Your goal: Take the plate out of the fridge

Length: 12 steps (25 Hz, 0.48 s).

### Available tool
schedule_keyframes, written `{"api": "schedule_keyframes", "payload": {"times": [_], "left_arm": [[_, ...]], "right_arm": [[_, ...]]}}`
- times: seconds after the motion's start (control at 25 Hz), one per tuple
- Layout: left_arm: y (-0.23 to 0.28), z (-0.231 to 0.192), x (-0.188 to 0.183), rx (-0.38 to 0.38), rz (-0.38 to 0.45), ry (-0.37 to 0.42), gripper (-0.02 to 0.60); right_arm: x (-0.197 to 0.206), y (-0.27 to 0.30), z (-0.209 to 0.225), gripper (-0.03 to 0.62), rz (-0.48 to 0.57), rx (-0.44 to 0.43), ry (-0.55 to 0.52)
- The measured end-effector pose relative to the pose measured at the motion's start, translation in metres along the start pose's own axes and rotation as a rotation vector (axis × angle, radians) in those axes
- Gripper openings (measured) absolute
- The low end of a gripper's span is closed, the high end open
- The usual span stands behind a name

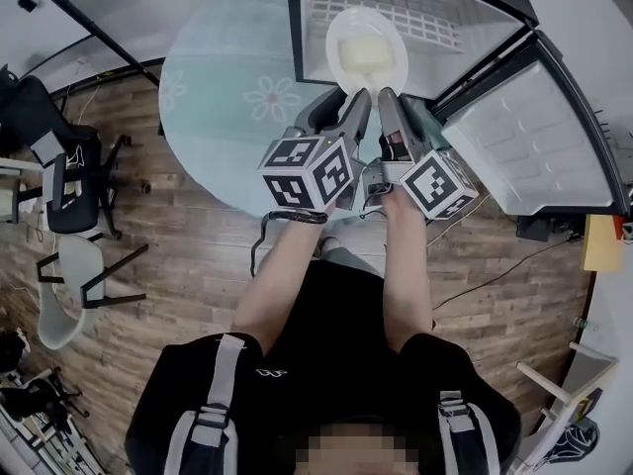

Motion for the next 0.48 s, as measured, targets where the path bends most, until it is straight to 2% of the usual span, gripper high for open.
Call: {"api": "schedule_keyframes", "payload": {"times": [0.48], "left_arm": [[-0.029, 0.042, 0.023, -0.006, 0.007, 0.023, 0.143]], "right_arm": [[-0.014, -0.052, -0.008, 0.095, 0.002, -0.038, 0.020]]}}
Point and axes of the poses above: the fingertips, and each gripper's own axes: y forward along the fingers, z to its right, x out of its underside, the point moved 8 cm from there along -y, backward along the fingers, and after that the axes turned 15 degrees about -x, right-handed, at the moved point
